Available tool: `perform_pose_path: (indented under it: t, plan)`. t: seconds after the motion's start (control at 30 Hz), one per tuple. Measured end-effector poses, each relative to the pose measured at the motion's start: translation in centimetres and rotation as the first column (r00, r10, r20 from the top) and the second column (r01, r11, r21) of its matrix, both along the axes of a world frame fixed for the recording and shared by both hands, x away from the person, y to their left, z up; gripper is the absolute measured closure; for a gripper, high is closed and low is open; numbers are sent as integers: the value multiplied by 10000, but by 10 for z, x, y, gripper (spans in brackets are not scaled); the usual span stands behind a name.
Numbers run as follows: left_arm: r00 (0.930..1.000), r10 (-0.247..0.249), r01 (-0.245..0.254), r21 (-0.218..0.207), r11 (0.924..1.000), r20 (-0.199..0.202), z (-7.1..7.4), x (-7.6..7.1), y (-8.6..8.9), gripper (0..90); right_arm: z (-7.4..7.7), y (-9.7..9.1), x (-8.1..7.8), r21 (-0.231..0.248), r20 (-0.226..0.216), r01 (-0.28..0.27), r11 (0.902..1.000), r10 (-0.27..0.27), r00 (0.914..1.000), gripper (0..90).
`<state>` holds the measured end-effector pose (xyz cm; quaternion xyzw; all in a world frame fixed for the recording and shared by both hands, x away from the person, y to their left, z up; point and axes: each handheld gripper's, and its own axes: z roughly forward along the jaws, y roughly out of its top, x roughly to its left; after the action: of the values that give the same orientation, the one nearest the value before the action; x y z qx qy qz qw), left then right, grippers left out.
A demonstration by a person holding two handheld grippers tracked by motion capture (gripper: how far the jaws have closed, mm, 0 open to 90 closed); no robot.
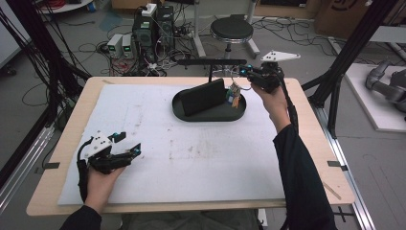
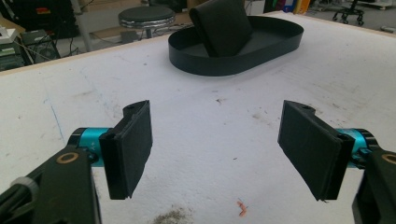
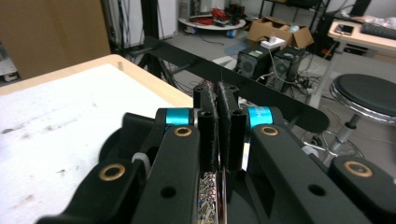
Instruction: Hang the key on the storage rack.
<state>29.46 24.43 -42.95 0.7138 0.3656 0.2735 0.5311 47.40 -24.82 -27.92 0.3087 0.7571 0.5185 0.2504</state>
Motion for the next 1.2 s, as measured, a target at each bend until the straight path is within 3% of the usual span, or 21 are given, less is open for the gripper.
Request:
perform_pose_path:
  t: [0.6,1.2]
  plan:
    - [9999,67,-66,135,9999,-79,-3,-1,1,263,-21,-9,31,429,-346,467,9980,-452,9984,875]
    - [9996,251,-249,221,9994,-102,-4,-4,4,263,-32,-18,45,667,-483,919,9935,-887,9949,875]
